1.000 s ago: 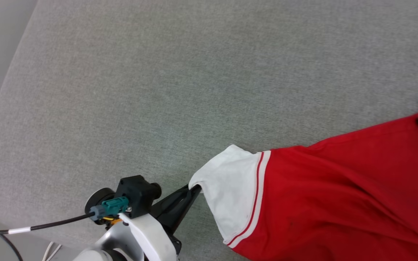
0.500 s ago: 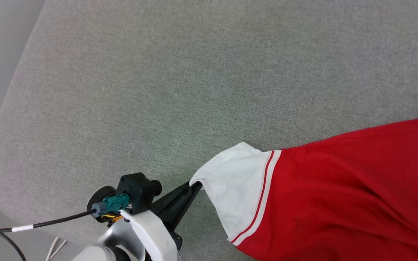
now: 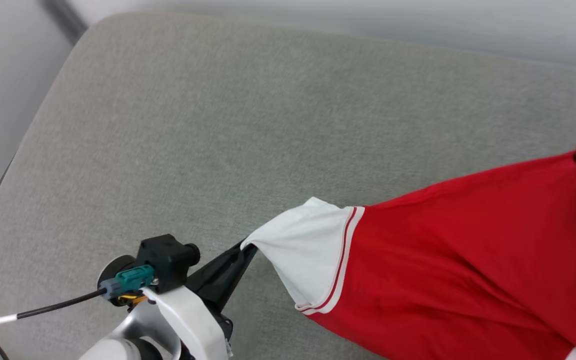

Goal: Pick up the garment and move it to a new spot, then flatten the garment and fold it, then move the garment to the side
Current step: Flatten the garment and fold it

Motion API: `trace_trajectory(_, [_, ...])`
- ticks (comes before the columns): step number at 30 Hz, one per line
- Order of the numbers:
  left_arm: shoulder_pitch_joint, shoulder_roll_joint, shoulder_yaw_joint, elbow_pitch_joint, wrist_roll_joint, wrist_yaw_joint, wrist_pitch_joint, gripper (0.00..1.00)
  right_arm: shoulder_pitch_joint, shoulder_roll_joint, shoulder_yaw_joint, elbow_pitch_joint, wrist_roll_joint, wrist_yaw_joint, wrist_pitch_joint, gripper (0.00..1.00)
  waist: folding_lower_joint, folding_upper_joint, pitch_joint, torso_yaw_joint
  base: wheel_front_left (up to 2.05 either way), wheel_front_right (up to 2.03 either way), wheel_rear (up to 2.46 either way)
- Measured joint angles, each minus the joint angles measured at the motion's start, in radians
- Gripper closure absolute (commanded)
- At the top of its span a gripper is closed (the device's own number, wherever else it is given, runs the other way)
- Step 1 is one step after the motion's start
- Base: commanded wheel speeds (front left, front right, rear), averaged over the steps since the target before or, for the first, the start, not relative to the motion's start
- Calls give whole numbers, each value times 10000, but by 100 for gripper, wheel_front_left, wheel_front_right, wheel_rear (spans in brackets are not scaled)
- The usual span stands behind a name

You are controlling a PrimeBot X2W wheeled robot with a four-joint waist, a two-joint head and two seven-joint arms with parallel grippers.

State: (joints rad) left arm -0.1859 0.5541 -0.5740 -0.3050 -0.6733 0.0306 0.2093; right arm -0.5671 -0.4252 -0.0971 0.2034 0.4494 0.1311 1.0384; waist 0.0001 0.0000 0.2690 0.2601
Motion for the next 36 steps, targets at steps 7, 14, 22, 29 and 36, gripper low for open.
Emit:
trace_trajectory(7, [66, 435, 652, -621, 33, 479, -6, 100, -41, -265, 418, -938, 1016, 0, -556, 100, 0, 0, -962, -751, 0, 0, 0])
trace_trajectory(14, [-527, 947, 1555, -1501, 104, 800, 71, 100, -28, -449, 527, -2268, 1850, 0, -1101, 100, -1, 0, -1658, -1475, 0, 0, 0])
trace_trajectory(22, [-2014, 1030, 2700, -2038, 278, 1099, -291, 100, -268, -606, 621, -3547, 2148, 0, -1714, 100, -1, 0, -2034, -2194, 0, 0, 0])
trace_trajectory(29, [-2824, 1381, 3467, -2357, 433, 1218, -451, 100, -494, -451, 502, -4295, 2573, 0, -1912, 100, 0, 1, -2129, -2670, 0, 0, 0])
trace_trajectory(36, [-4137, 1643, 3866, -2688, 548, 1248, -153, 100, -781, -523, 247, -4794, 2706, 0, -2207, 100, -1, 0, -1823, -2917, 0, 0, 0])
